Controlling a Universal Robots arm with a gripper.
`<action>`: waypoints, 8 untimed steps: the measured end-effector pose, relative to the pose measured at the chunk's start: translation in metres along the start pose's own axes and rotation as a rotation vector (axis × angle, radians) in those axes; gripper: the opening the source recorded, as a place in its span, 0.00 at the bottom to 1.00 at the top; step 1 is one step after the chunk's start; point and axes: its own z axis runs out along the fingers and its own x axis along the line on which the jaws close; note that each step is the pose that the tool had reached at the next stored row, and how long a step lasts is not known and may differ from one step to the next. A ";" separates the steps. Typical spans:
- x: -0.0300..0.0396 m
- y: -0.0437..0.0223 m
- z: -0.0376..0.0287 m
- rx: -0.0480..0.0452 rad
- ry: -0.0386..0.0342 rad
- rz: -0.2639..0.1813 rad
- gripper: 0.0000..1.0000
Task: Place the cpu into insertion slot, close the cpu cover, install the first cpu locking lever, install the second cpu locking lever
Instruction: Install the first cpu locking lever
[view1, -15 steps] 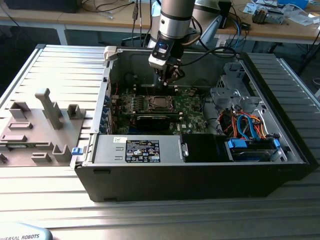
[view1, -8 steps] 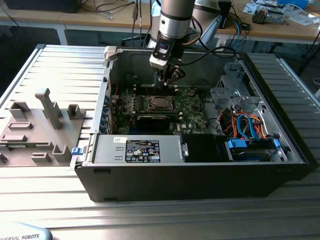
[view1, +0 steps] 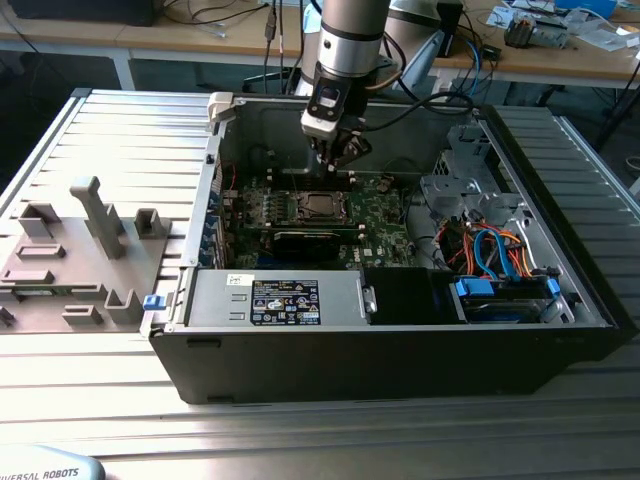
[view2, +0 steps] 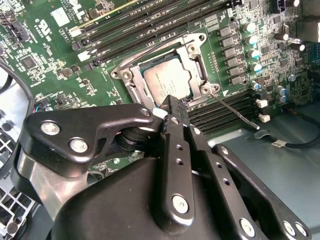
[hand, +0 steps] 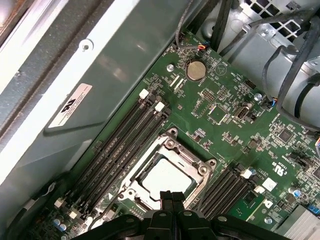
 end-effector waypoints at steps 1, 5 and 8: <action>0.0000 0.0000 0.0000 0.0000 -0.0002 -0.003 0.11; 0.0000 0.0000 0.0000 0.0004 -0.0018 -0.023 0.11; 0.0000 0.0000 0.0000 0.0004 -0.0024 -0.032 0.11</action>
